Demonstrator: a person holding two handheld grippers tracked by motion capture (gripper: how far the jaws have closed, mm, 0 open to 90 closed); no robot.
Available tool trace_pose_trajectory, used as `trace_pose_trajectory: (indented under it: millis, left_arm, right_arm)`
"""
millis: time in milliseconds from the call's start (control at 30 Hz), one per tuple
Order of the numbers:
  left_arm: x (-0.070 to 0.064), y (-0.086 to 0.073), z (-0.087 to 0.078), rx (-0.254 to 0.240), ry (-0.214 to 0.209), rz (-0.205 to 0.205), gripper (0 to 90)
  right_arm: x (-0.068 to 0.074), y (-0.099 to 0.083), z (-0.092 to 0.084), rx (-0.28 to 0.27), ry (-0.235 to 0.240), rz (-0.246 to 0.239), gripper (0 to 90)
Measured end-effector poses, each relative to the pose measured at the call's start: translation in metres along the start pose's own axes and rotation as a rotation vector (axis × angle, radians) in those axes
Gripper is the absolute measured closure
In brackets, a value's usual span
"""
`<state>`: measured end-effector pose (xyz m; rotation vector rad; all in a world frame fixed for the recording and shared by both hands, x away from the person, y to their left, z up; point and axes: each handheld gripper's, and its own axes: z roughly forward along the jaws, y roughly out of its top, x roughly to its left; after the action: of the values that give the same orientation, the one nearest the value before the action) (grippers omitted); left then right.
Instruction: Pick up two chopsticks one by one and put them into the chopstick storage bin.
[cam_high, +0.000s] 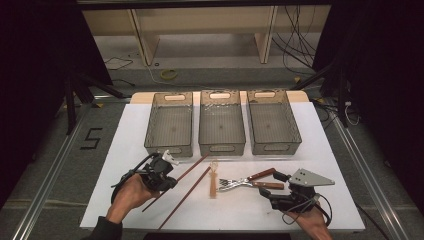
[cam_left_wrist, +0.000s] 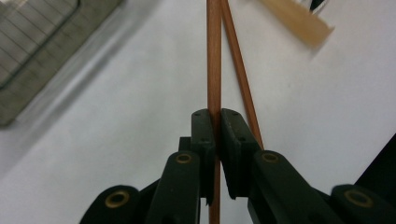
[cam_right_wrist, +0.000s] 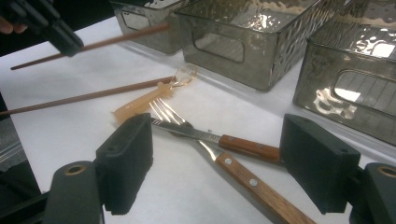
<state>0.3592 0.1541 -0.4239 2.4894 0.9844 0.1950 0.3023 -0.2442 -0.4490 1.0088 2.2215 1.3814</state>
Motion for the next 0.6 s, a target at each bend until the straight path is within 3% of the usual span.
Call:
trace_pose_trajectory:
  millis: [300,600]
  left_arm:
    - [0.016,0.019,-0.023,-0.118,-0.002,-0.028,83.9]
    - [0.045,0.031,-0.036,-0.213,0.012,-0.093,83.9]
  right_arm:
    - [0.0,0.0,0.0,-0.001,0.002,0.001,26.9]
    - [-0.001,0.0,0.0,-0.006,0.003,-0.004,26.9]
